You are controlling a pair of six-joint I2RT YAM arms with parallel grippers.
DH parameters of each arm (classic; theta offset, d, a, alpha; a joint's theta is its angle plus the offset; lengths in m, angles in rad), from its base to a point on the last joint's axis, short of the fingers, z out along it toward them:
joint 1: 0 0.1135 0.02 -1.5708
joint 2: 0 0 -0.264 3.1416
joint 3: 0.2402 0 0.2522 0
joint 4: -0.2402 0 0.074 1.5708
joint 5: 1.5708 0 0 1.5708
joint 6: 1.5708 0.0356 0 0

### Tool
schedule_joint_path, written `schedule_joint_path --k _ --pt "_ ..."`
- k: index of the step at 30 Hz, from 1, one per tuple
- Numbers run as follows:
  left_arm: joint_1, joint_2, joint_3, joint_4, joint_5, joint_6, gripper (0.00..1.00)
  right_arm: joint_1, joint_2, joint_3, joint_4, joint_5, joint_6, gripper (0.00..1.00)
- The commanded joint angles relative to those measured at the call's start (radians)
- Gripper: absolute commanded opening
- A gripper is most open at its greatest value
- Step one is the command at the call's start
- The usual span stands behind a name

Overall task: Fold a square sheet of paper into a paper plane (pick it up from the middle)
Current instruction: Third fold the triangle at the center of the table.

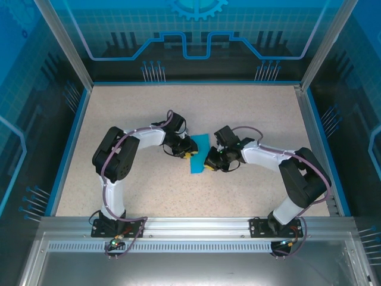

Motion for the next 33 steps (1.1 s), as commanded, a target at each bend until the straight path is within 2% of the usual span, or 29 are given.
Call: schedule_joint_path --k 1,13,24,33 --pt "-0.005 -0.069 0.007 -0.006 0.029 0.007 0.32 -0.007 0.05 0.068 -0.135 -0.03 -0.087 0.05" --pt "0.03 -0.01 0.092 -0.05 -0.088 0.093 0.33 -0.001 0.124 0.139 -0.197 -0.023 -0.134 0.06" --pt "0.038 0.064 0.127 -0.038 -0.09 0.134 0.31 0.002 0.143 0.159 -0.193 -0.03 -0.142 0.06" --pt "0.038 0.101 0.114 -0.084 -0.098 0.135 0.3 0.005 0.154 0.174 -0.046 -0.054 -0.137 0.07"
